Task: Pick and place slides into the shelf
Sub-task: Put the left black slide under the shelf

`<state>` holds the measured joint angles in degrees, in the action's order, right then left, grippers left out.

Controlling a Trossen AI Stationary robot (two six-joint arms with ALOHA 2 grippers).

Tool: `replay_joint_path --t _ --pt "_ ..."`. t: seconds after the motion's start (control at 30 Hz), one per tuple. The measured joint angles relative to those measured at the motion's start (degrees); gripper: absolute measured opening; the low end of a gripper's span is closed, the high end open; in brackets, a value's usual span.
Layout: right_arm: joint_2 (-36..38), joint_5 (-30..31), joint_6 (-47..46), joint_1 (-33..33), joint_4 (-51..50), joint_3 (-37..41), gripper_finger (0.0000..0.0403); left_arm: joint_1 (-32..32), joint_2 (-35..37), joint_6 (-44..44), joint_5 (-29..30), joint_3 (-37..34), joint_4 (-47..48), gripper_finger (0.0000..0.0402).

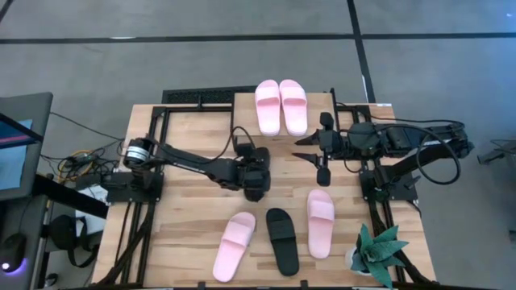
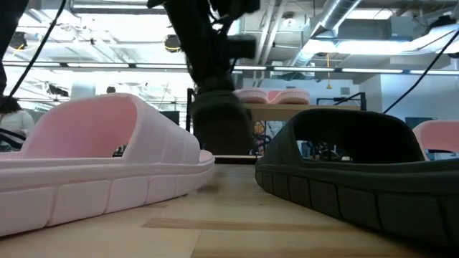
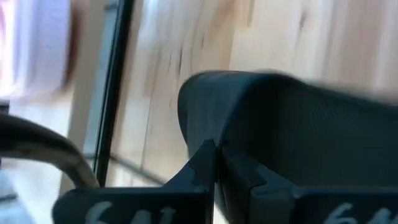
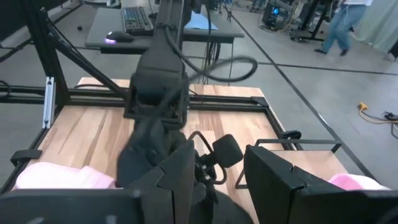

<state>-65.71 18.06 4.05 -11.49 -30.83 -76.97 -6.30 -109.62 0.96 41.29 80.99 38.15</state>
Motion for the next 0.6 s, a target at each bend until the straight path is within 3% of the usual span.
replay_joint_path --t 0.6 --pt "0.00 0.03 -1.20 0.00 -0.02 0.00 0.0127 4.48 -1.16 0.97 -0.30 -0.63 1.44 0.0000"
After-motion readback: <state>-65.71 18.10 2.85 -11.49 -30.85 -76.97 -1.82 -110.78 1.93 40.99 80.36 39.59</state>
